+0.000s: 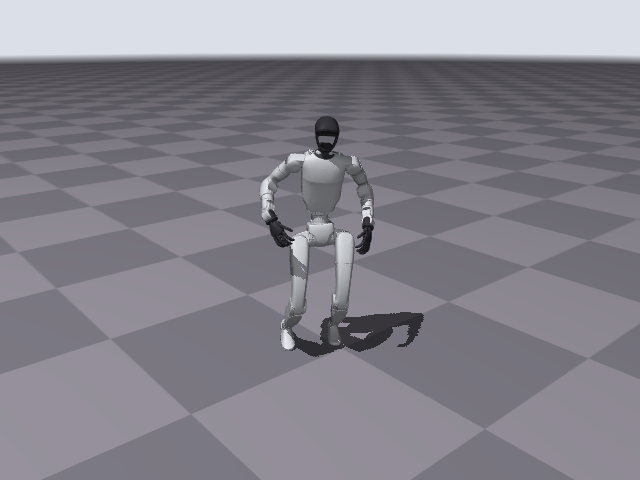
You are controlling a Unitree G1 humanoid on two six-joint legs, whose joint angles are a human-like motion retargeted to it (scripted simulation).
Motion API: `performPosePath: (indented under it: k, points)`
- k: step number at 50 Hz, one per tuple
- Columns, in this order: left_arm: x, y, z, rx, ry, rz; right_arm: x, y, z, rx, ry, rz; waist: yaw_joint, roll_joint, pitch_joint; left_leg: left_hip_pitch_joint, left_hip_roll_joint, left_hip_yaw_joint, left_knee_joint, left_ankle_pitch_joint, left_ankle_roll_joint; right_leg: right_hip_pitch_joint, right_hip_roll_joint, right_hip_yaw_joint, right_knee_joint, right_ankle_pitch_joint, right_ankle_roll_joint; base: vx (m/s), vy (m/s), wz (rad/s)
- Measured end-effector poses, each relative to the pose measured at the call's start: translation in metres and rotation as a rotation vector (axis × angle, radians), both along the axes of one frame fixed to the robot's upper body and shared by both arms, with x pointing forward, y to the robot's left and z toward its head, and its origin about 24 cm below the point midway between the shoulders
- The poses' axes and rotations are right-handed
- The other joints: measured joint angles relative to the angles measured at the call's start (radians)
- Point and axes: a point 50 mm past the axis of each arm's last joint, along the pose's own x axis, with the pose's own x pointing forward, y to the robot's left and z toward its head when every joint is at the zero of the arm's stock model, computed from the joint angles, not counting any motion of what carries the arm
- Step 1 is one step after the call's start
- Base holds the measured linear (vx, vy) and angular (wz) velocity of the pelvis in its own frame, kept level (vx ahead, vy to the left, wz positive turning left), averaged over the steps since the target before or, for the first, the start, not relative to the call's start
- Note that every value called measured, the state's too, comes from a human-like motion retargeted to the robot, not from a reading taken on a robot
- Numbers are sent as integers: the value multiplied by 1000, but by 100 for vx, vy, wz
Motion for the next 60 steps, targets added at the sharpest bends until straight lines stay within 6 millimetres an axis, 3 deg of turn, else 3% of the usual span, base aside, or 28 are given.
performPosePath:
  k: [2, 5, 8, 10, 13, 17, 23, 27, 30, 37, 42, 45, 48, 53, 56, 60]
  points:
    - [12, -7, -19, -3, 27, 55, -2, -6, -40, -11, 111, -135, 6, 5, 17, 18, 16, 37, -17, -35, 18, 23, -6, -1, -27, -18, -4, -11, 11, 17]
    - [18, -23, -47, -76, 106, 158, -14, 0, -88, -7, 258, -289, 5, 27, 3, 40, 21, 48, -108, -1, 16, 40, -17, -17, -119, 30, -18, -10, 10, 13]
    - [12, -34, -70, -137, 202, 237, -18, 13, -104, 10, 280, -353, -8, 47, -38, 47, 19, 52, -248, 67, 4, 12, -31, -45, -205, 119, -23, -7, 8, 4]
    - [6, -37, -81, -145, 259, 272, -11, 22, -102, 20, 231, -354, -25, 52, -66, 50, 14, 55, -342, 112, -3, -19, -29, -45, -243, 155, -13, -5, 6, 3]
    - [-3, -34, -93, -119, 327, 305, 9, 34, -84, 46, 96, -321, -52, 50, -104, 54, 3, 66, -470, 177, -10, -63, -19, -33, -286, 159, 3, -1, 2, 0]
    - [-14, -24, -101, -67, 379, 333, 37, 50, -45, 80, -131, -239, -76, 37, -133, 53, -12, 82, -555, 233, -17, -89, 11, -6, -327, 115, 27, 0, 0, 0]
    - [-6, -7, -94, -29, 334, 353, 63, 67, 11, 102, -408, -132, -55, 51, -173, 95, -3, 89, -764, 346, -34, -62, 35, -31, -491, 136, 9, 0, -1, -6]
    - [8, -7, -86, -18, 278, 320, 64, 71, 6, 74, -395, -111, -29, 40, -180, 103, -13, 97, -797, 373, -41, -52, 20, -42, -521, 126, -3, -5, -4, -3]
    - [21, -17, -81, -21, 253, 263, 60, 71, -22, 22, -268, -124, -13, 37, -185, 107, -13, 97, -826, 391, -46, -47, 18, -50, -549, 129, -9, -7, -7, 1]
    - [40, -49, -79, -52, 268, 118, 17, 53, -109, -102, 204, -243, 13, 41, -179, 109, -8, 87, -863, 430, -58, -46, 18, -69, -576, 132, -25, -9, -9, 6]
    - [50, -54, -72, -77, 250, 50, -28, 19, -141, -122, 456, -444, 19, 36, -153, 69, -16, 74, -795, 423, -66, -62, 7, -78, -549, 119, -28, -6, -9, 8]
    - [53, -51, -66, -93, 223, 29, -56, -8, -148, -121, 552, -579, 23, 35, -132, 10, -21, 66, -670, 380, -75, -72, 1, -81, -517, 103, -31, -2, -7, 7]
    - [53, -45, -61, -109, 207, 20, -84, -33, -151, -128, 631, -693, 32, 47, -110, -86, -16, 58, -442, 260, -73, -81, 13, -81, -474, 83, -40, 0, -2, 1]
    - [46, -38, -59, -124, 219, -2, -126, -64, -150, -153, 750, -803, 60, 113, -84, -233, 72, 85, 57, 135, -71, -94, 97, -81, -400, 51, -75, 2, -1, -14]
    - [41, -37, -60, -119, 238, -22, -140, -76, -147, -163, 788, -827, 77, 149, -82, -274, 107, 86, 288, 129, -60, -100, 143, -71, -375, 46, -97, 4, 0, -25]
    - [36, -37, -61, -97, 263, -59, -142, -85, -142, -166, 795, -818, 83, 176, -82, -284, 118, 84, 512, 147, -30, -96, 176, -53, -370, 49, -117, 5, 2, -10]
